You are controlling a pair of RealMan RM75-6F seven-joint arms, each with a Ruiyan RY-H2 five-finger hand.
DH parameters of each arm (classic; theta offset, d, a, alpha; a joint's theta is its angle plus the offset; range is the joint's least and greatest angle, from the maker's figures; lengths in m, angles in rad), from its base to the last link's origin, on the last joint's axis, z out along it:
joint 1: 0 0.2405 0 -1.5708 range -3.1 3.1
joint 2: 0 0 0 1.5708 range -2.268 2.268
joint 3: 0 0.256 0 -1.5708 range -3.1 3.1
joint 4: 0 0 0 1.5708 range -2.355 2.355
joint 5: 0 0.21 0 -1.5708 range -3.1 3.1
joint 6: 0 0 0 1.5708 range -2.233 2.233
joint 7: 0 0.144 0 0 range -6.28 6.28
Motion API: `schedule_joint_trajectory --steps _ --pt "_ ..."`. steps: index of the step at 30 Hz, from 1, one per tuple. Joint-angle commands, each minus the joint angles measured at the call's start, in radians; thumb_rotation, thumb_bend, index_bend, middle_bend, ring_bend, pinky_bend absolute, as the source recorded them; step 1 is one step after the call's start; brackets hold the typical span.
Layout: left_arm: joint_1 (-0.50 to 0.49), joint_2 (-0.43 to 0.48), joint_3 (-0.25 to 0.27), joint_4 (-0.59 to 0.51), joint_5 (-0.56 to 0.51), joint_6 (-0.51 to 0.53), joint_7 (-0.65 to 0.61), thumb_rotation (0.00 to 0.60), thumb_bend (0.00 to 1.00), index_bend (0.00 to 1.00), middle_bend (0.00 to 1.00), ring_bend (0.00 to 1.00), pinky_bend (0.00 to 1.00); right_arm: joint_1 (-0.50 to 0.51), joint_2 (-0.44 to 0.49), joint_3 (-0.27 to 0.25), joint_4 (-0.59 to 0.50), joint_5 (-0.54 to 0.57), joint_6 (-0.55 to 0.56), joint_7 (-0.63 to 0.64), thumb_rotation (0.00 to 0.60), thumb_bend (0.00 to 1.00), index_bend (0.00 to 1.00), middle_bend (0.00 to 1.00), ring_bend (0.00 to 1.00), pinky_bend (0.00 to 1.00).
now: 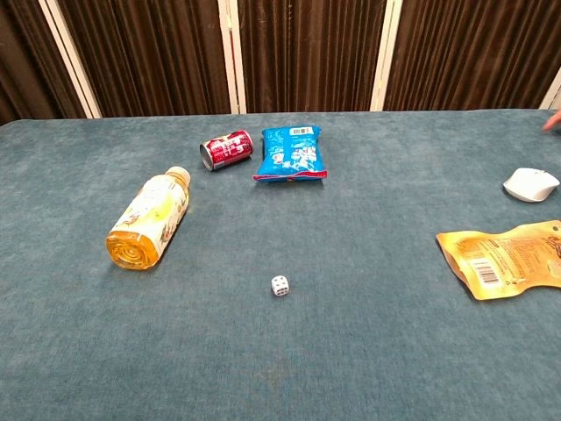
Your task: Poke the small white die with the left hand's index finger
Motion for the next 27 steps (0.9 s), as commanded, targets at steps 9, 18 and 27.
schedule_joint_trajectory --steps 9,18,27 --pt "-0.005 -0.001 0.0 -0.003 -0.002 -0.011 0.002 0.6 0.09 0.0 0.0 0.0 0.0 -0.003 0.0 0.0 -0.003 0.001 0.004 -0.003 0.6 0.0 0.06 0.0 0.0 0.0" --pt "-0.072 -0.01 -0.02 -0.003 0.069 -0.047 0.01 0.6 0.36 0.0 0.56 0.54 0.67 0.003 0.002 0.015 -0.003 0.03 -0.01 0.011 0.6 0.0 0.06 0.0 0.0 0.0" --pt "-0.241 0.015 -0.029 -0.126 0.064 -0.343 0.074 0.6 0.64 0.0 0.83 0.78 0.83 0.016 -0.003 0.026 0.01 0.059 -0.038 0.018 0.6 0.0 0.06 0.0 0.0 0.0"
